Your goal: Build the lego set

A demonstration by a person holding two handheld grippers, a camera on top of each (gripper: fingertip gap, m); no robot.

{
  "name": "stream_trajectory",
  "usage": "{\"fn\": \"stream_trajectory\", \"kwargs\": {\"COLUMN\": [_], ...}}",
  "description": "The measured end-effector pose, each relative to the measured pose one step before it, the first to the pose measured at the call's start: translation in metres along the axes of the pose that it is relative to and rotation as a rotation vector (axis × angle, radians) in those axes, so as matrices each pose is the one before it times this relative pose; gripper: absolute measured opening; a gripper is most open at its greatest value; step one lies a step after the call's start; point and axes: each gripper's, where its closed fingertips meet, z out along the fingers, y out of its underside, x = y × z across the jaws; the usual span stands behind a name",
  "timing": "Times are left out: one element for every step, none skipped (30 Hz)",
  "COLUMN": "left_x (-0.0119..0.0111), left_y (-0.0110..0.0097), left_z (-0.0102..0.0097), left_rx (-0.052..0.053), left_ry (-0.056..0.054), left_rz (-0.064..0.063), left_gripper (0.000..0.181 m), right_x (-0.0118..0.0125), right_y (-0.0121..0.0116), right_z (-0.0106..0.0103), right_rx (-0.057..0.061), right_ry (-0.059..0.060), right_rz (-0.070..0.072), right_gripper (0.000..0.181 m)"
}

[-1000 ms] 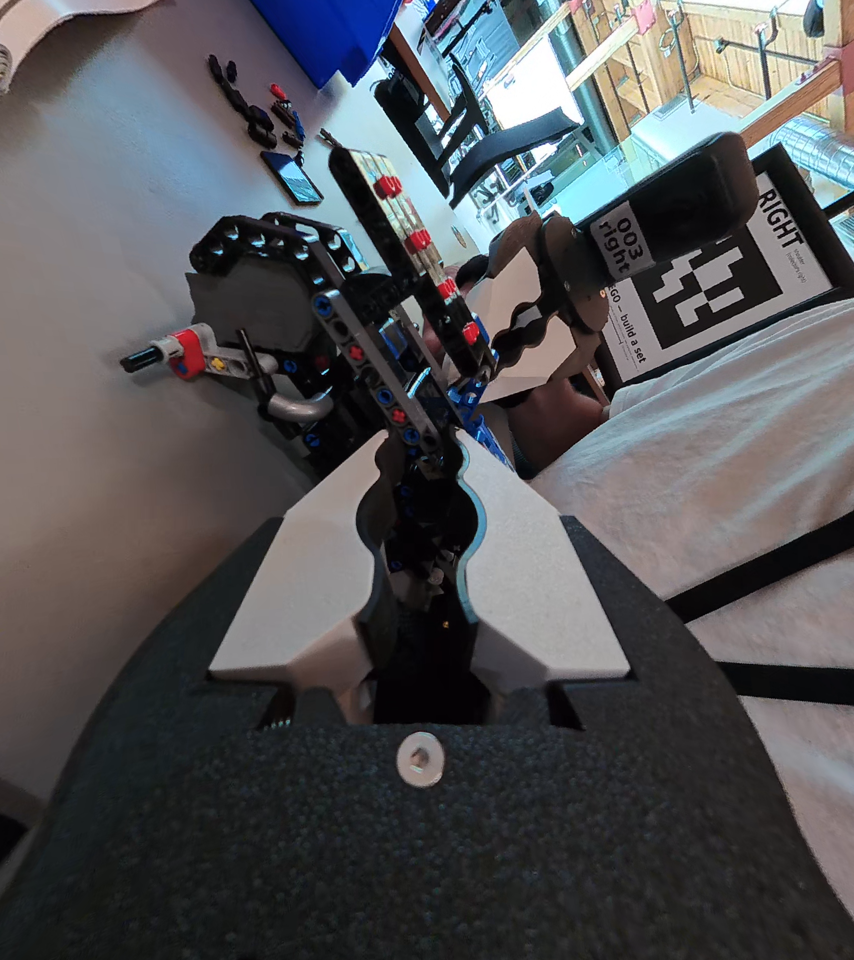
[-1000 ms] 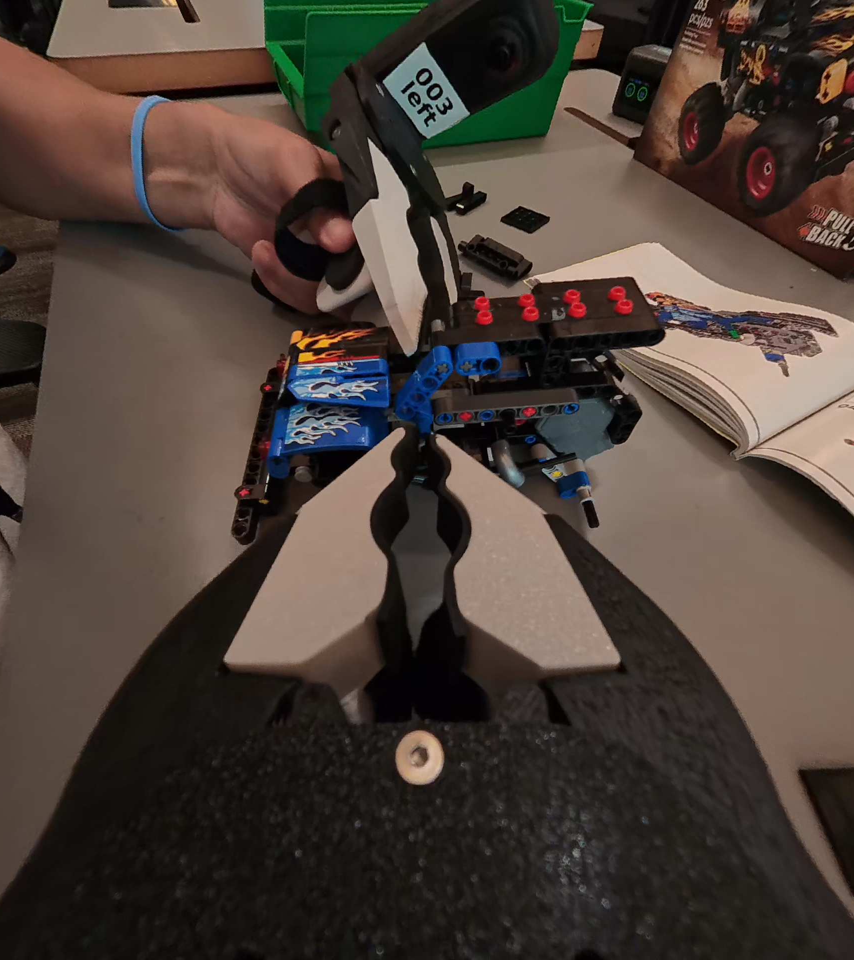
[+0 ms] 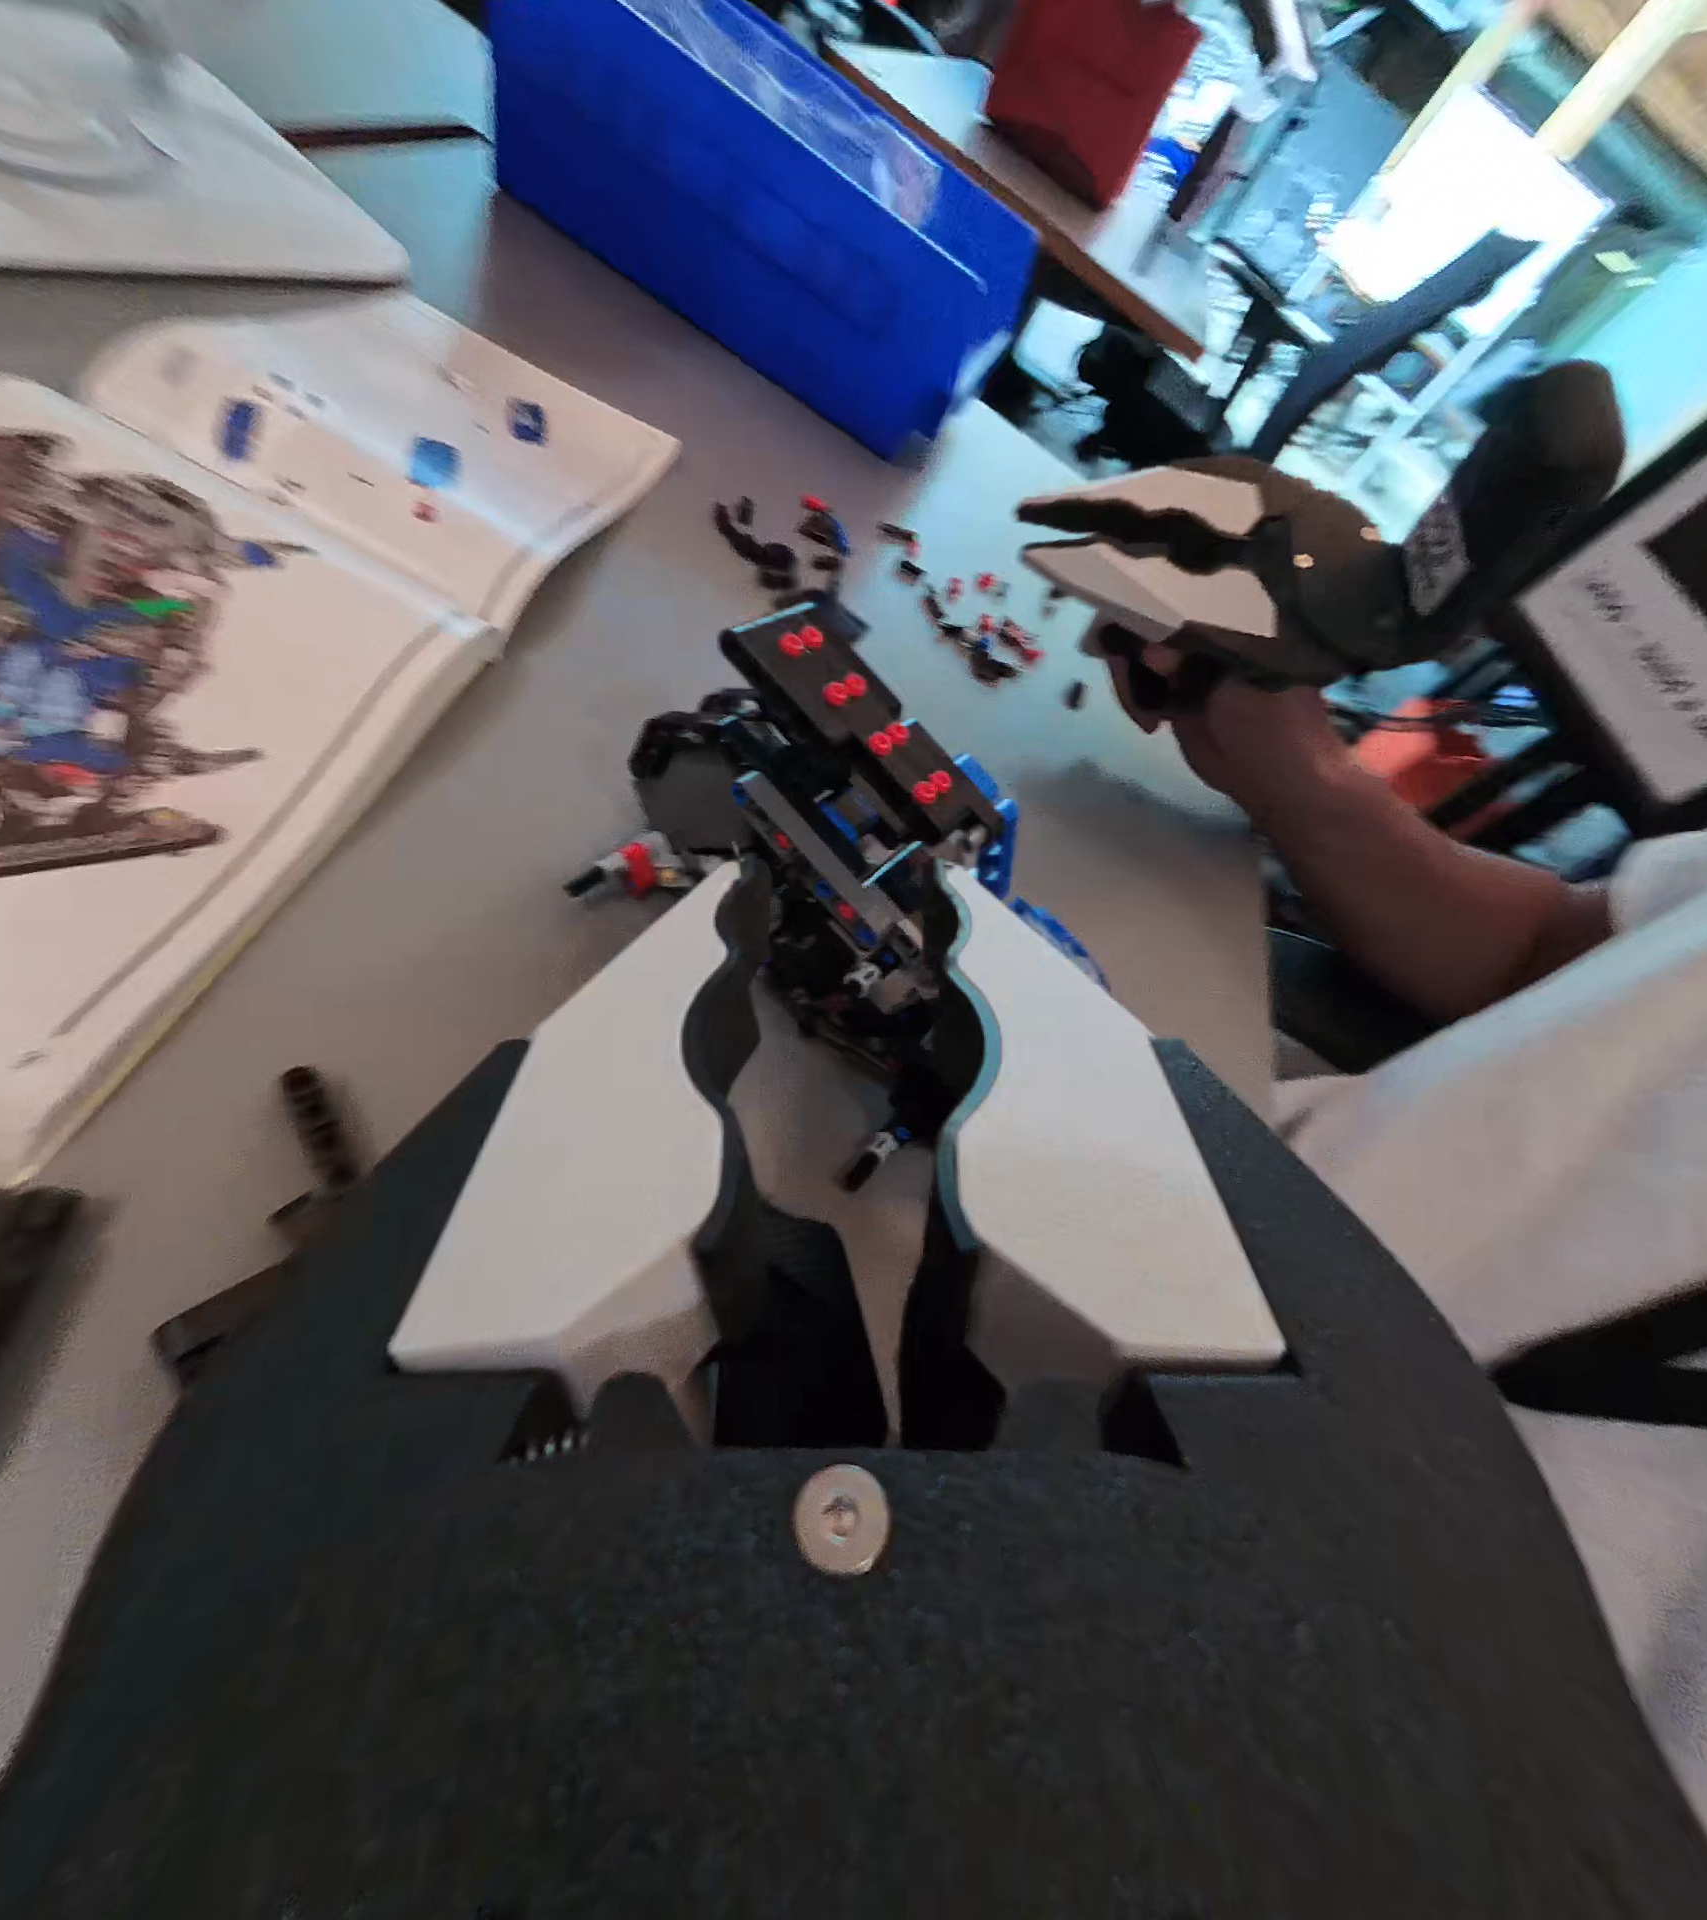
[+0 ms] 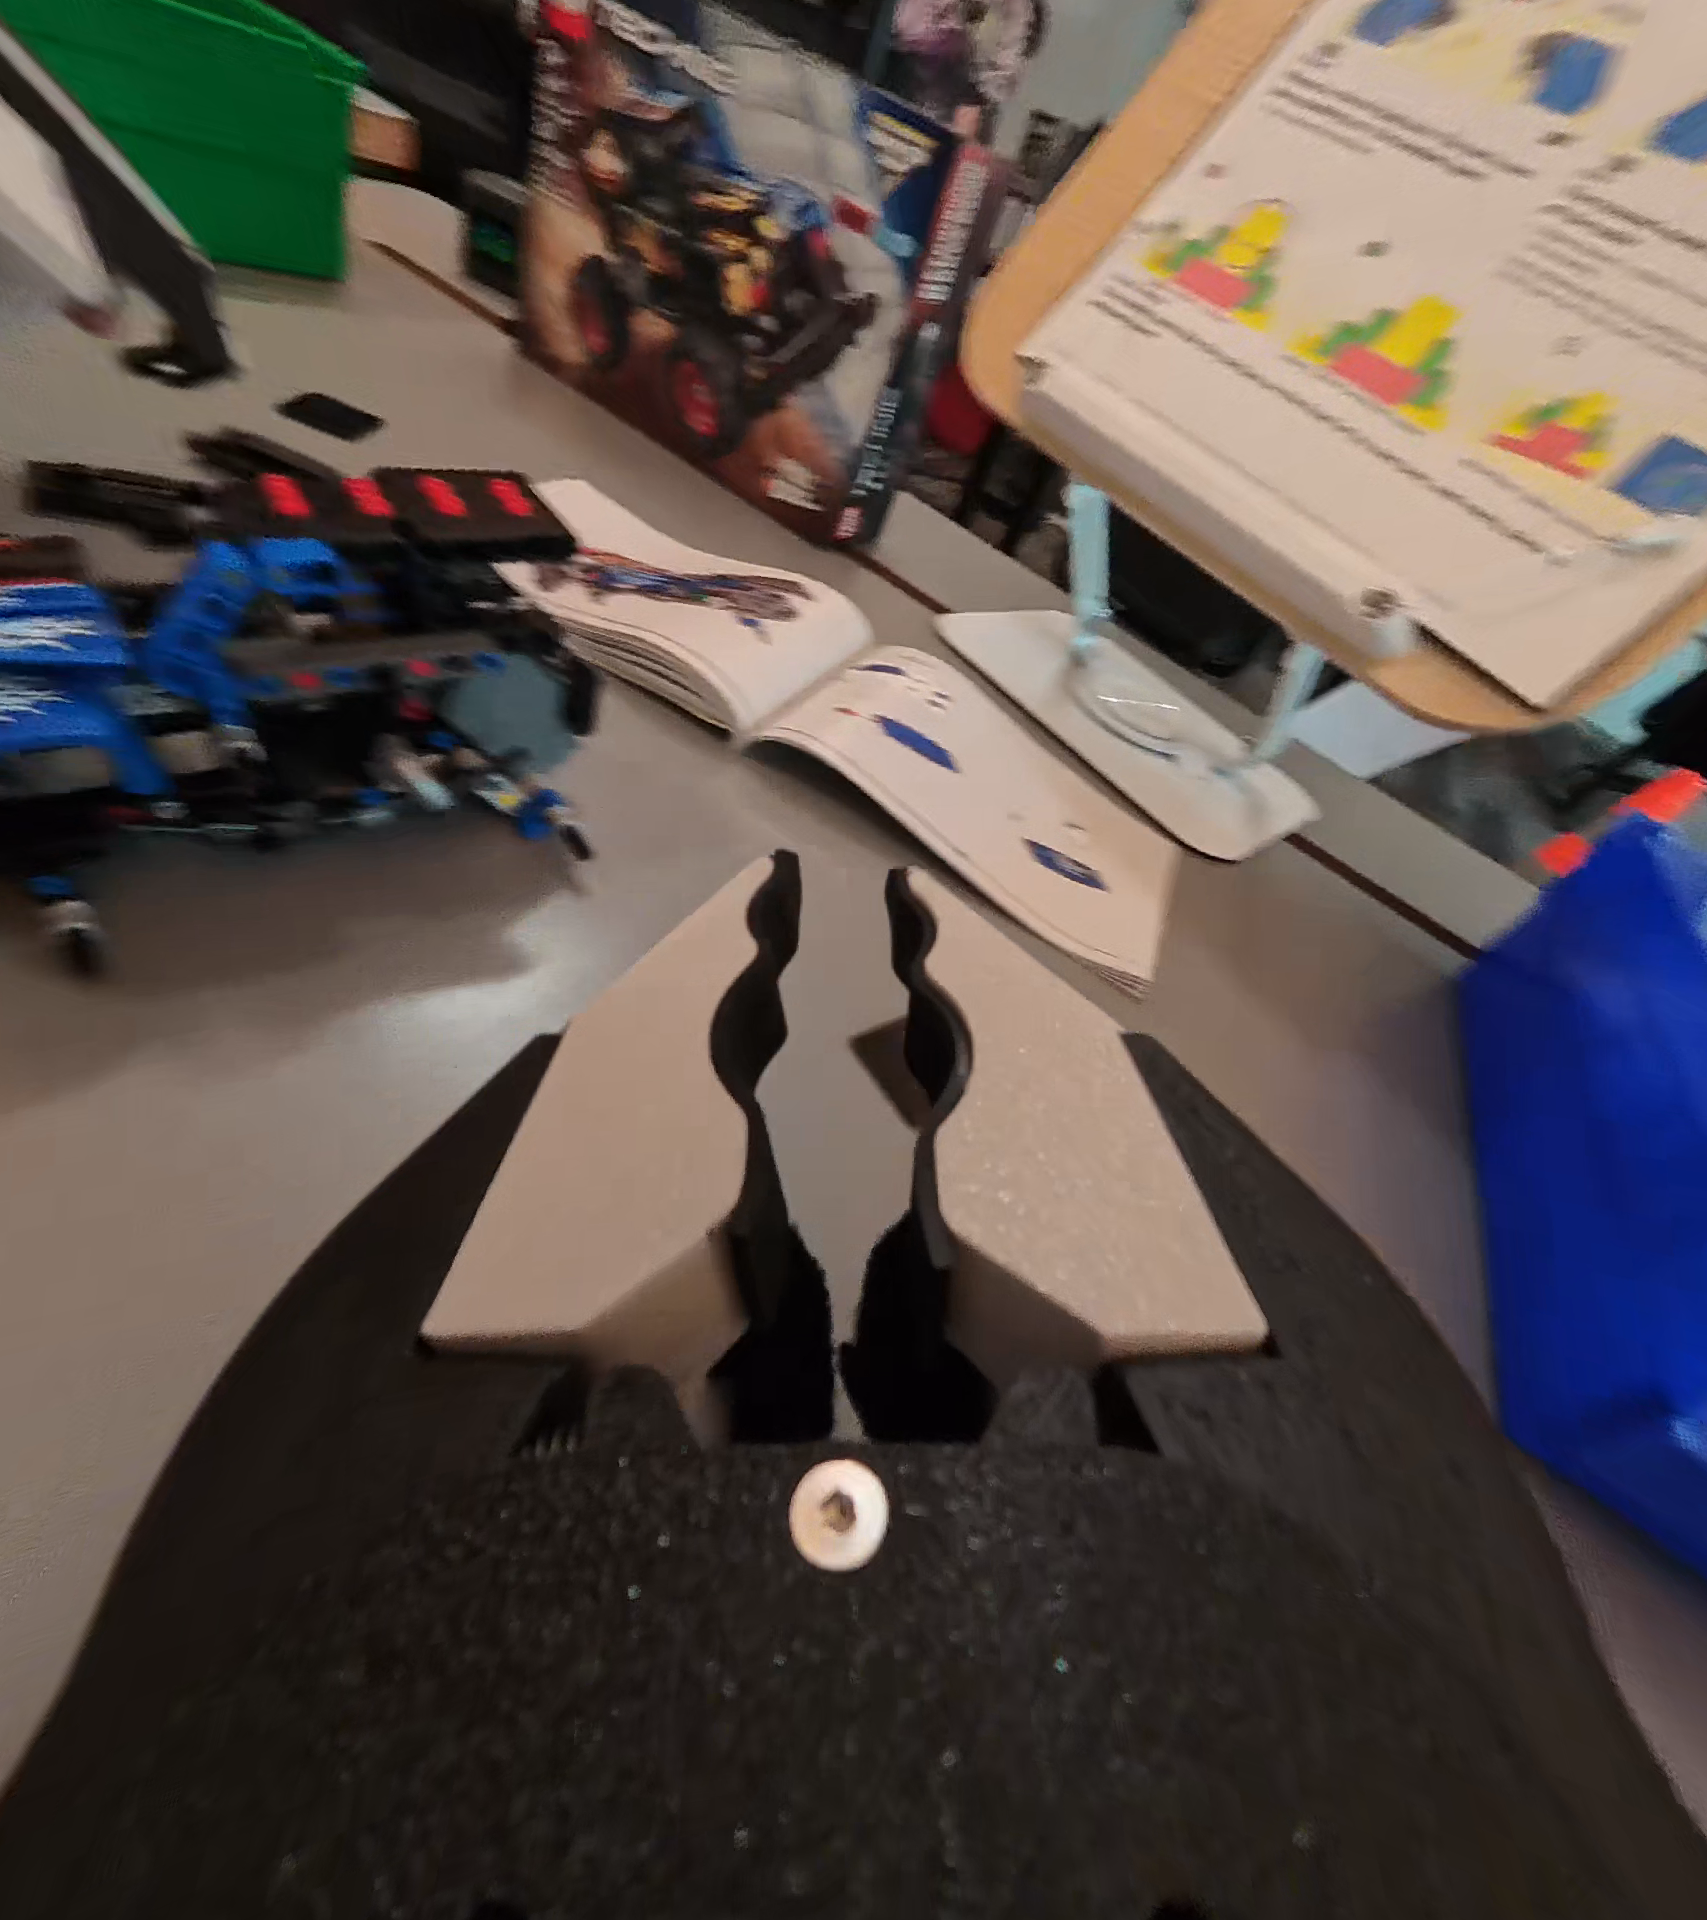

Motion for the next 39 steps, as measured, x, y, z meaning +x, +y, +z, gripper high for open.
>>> {"fn": "stream_trajectory", "kwargs": {"left_x": [-0.00357, -0.00641, -0.00871, -0.00879, -0.00714, -0.00481, -0.00333, -0.00269, -0.00141, 0.00079, 0.00361, 0.00083, -0.00239, -0.00059, 0.00103, 0.00054, -0.00103, -0.00200, -0.00169, -0.00106, -0.00092, -0.00069, -0.00057, 0.00042, 0.00178, 0.00322, 0.00507, 0.01047, 0.01493, 0.01632, 0.01664, 0.01497, 0.01133, 0.00779, 0.00508, 0.00158, 0.00039, 0.00135, 0.00187], "left_y": [-0.00148, 0.00060, 0.00255, 0.00335, 0.00266, 0.00225, 0.00210, 0.00145, 0.00159, 0.00464, 0.00704, 0.00283, -0.00240, -0.00360, -0.00114, 0.00225, 0.00362, 0.00270, 0.00136, 0.00025, 0.00036, 0.00069, 0.00095, -0.00002, -0.00095, -0.00146, -0.00145, -0.00159, -0.00080, -0.00053, 0.00166, 0.00729, 0.01293, 0.01452, 0.01268, 0.00897, 0.00540, 0.00278, -0.00227], "left_z": [-0.00705, -0.00623, -0.00528, -0.00401, -0.00286, -0.00161, -0.00073, -0.00005, 0.00071, 0.00155, 0.00204, 0.00115, -0.00089, -0.00128, -0.00033, 0.00071, 0.00100, 0.00048, 0.00004, -0.00029, -0.00042, -0.00028, -0.00012, -0.00025, -0.00057, -0.00063, -0.00118, -0.00231, -0.00373, -0.00450, -0.00389, -0.00205, 0.00033, 0.00193, 0.00280, 0.00272, 0.00269, 0.00253, 0.00132], "left_rx": [0.0265, 0.0234, 0.0192, 0.0179, 0.0238, 0.0240, 0.0230, 0.0282, 0.0336, 0.0165, -0.0331, -0.0215, 0.0139, 0.0192, 0.0055, -0.0122, -0.0190, -0.0146, -0.0073, -0.0022, -0.0010, -0.0026, -0.0046, 0.0016, 0.0072, 0.0091, 0.0060, -0.0010, -0.0046, 0.0060, 0.0052, -0.0202, -0.0496, -0.0565, -0.0424, -0.0210, -0.0088, -0.0142, 0.0072], "left_ry": [-0.0901, -0.1038, -0.1098, -0.1014, -0.0829, -0.0603, -0.0453, -0.0333, -0.0191, -0.0007, 0.0224, 0.0070, -0.0180, -0.0083, 0.0025, 0.0002, -0.0091, -0.0138, -0.0106, -0.0047, -0.0015, 0.0010, 0.0027, 0.0073, 0.0130, 0.0174, 0.0191, 0.0358, 0.0420, 0.0305, 0.0194, 0.0049, -0.0137, -0.0308, -0.0427, -0.0580, -0.0581, -0.0463, -0.0351], "left_rz": [0.0381, 0.0320, 0.0240, 0.0177, 0.0163, 0.0184, 0.0148, 0.0036, -0.0117, -0.0224, -0.0157, 0.0023, 0.0083, 0.0098, 0.0100, 0.0094, 0.0094, 0.0107, 0.0110, 0.0073, 0.0016, -0.0025, -0.0052, -0.0056, -0.0062, -0.0090, -0.0239, -0.0337, -0.0279, -0.0232, -0.0207, -0.0121, -0.0008, 0.0078, 0.0162, 0.0207, 0.0240, 0.0269, 0.0172], "left_gripper": [0.026, 0.025, 0.024, 0.022, 0.021, 0.021, 0.020, 0.018, 0.017, 0.016, 0.015, 0.015, 0.015, 0.015, 0.015, 0.015, 0.015, 0.015, 0.015, 0.015, 0.015, 0.015, 0.015, 0.016, 0.016, 0.017, 0.019, 0.024, 0.028, 0.034, 0.041, 0.049, 0.064, 0.078, 0.089, 0.094, 0.099, 0.103, 0.106], "right_x": [0.01151, 0.00988, 0.00768, 0.00596, 0.00372, 0.00212, 0.00075, -0.00110, -0.00223, -0.00057, 0.00100, 0.00007, -0.00029, -0.00099, -0.00081, -0.00031, 0.00009, -0.00028, -0.00073, -0.00065, -0.00089, -0.00063, -0.00068, -0.00074, -0.00065, -0.00036, -0.00039, -0.00042, -0.00017, -0.00146, -0.00717, -0.00844, -0.01095, -0.01264, -0.01042, -0.00603, -0.00586, -0.00728, -0.00778], "right_y": [0.00229, 0.00198, 0.00209, 0.00258, 0.00274, 0.00385, 0.00395, 0.00388, 0.00275, 0.00140, 0.00047, -0.00056, -0.00001, 0.00042, 0.00031, 0.00018, 0.00019, 0.00029, 0.00019, 0.00027, 0.00015, 0.00014, 0.00002, 0.00004, 0.00052, 0.00063, 0.00052, 0.00080, 0.00117, -0.00032, -0.00442, -0.00685, -0.00851, -0.00830, -0.00865, -0.00971, -0.01146, -0.01091, -0.00771], "right_z": [-0.00325, -0.00255, -0.00151, -0.00083, -0.00018, 0.00030, 0.00055, 0.00059, 0.00045, -0.00025, -0.00069, -0.00061, -0.00020, 0.00036, 0.00048, 0.00036, 0.00041, 0.00041, 0.00039, 0.00039, 0.00048, 0.00049, 0.00057, 0.00064, 0.00078, 0.00081, 0.00085, 0.00104, 0.00129, 0.00130, 0.00091, 0.00056, 0.00092, 0.00179, 0.00433, 0.00832, 0.01216, 0.01421, 0.01586], "right_rx": [0.0064, 0.0014, -0.0043, -0.0096, -0.0076, -0.0109, -0.0079, -0.0100, -0.0073, -0.0019, 0.0008, 0.0053, 0.0010, -0.0033, -0.0031, -0.0013, -0.0018, -0.0021, -0.0020, -0.0026, -0.0020, -0.0010, -0.0013, -0.0013, -0.0042, -0.0056, -0.0050, -0.0077, -0.0098, -0.0009, 0.0062, -0.0149, -0.0244, -0.0296, -0.0199, -0.0034, 0.0172, 0.0250, 0.0160], "right_ry": [0.0478, 0.0374, 0.0248, 0.0179, 0.0058, -0.0005, -0.0059, -0.0148, -0.0212, -0.0093, -0.0002, -0.0052, -0.0071, -0.0104, -0.0079, -0.0028, 0.0014, -0.0002, -0.0036, -0.0032, -0.0044, -0.0032, -0.0029, -0.0014, 0.0005, 0.0032, 0.0029, 0.0023, 0.0039, -0.0066, -0.0470, -0.0627, -0.0869, -0.1053, -0.1009, -0.0767, -0.0772, -0.0912, -0.0902], "right_rz": [0.0144, 0.0277, 0.0299, 0.0274, 0.0223, 0.0252, 0.0299, 0.0266, 0.0146, 0.0047, 0.0043, 0.0046, 0.0067, 0.0035, 0.0000, -0.0012, -0.0025, -0.0038, -0.0039, -0.0029, -0.0038, -0.0047, -0.0055, -0.0068, -0.0084, -0.0096, -0.0098, -0.0086, -0.0086, -0.0163, -0.0334, -0.0471, -0.0744, -0.0803, -0.0714, -0.0384, 0.0059, 0.0482, 0.0743], "right_gripper": [0.015, 0.015, 0.014, 0.014, 0.014, 0.014, 0.014, 0.014, 0.016, 0.016, 0.016, 0.016, 0.017, 0.017, 0.017, 0.017, 0.017, 0.017, 0.017, 0.017, 0.017, 0.017, 0.017, 0.017, 0.016, 0.016, 0.016, 0.015, 0.015, 0.015, 0.018, 0.023, 0.024, 0.026, 0.042, 0.066, 0.079, 0.089, 0.100]}}
